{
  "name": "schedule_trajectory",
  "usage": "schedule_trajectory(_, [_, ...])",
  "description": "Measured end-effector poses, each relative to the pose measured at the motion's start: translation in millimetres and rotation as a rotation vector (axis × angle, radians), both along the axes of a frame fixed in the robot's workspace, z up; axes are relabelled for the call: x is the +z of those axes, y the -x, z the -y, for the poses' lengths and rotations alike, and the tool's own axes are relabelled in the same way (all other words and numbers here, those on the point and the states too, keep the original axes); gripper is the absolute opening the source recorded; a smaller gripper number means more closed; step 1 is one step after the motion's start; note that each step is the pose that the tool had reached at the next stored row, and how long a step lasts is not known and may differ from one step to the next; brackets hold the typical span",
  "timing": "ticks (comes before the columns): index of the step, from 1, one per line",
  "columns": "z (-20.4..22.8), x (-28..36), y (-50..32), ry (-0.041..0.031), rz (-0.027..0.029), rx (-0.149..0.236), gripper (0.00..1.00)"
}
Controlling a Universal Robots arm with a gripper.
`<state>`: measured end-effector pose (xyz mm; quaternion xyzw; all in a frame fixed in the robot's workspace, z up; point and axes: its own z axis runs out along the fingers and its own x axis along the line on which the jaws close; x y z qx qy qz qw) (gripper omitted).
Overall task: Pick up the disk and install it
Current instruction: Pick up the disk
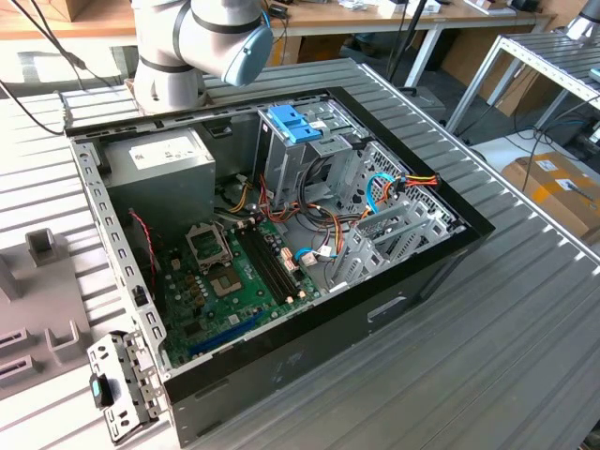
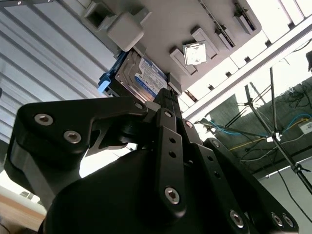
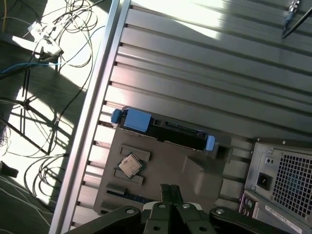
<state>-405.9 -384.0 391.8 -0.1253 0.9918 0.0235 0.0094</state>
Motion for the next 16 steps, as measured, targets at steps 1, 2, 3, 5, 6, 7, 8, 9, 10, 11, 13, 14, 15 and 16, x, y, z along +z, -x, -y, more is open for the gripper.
schedule_trajectory(1, [0.0,0.0,0.0,0.0000,0.0000,0.003,0.11])
schedule_trajectory(2, [0.0,0.0,0.0,0.0000,0.0000,0.009,0.11])
schedule_trajectory(3, [0.0,0.0,0.0,0.0000,0.0000,0.015,0.11])
schedule_trajectory(5, [0.0,0.0,0.0,0.0000,0.0000,0.026,0.11])
schedule_trajectory(6, [0.0,0.0,0.0,0.0000,0.0000,0.029,0.11])
schedule_trajectory(7, [0.0,0.0,0.0,0.0000,0.0000,0.034,0.11])
schedule_trajectory(8, [0.0,0.0,0.0,0.0000,0.0000,0.039,0.11])
schedule_trajectory(9, [0.0,0.0,0.0,0.0000,0.0000,0.043,0.11])
schedule_trajectory(10, [0.0,0.0,0.0,0.0000,0.0000,0.046,0.11])
schedule_trajectory(11, [0.0,0.0,0.0,0.0000,0.0000,0.056,0.11])
schedule_trajectory(13, [0.0,0.0,0.0,0.0000,0.0000,0.067,0.11])
schedule_trajectory(14, [0.0,0.0,0.0,0.0000,0.0000,0.073,0.11])
schedule_trajectory(15, [0.0,0.0,0.0,0.0000,0.0000,0.079,0.11])
schedule_trajectory(16, [0.0,0.0,0.0,0.0000,0.0000,0.083,0.11])
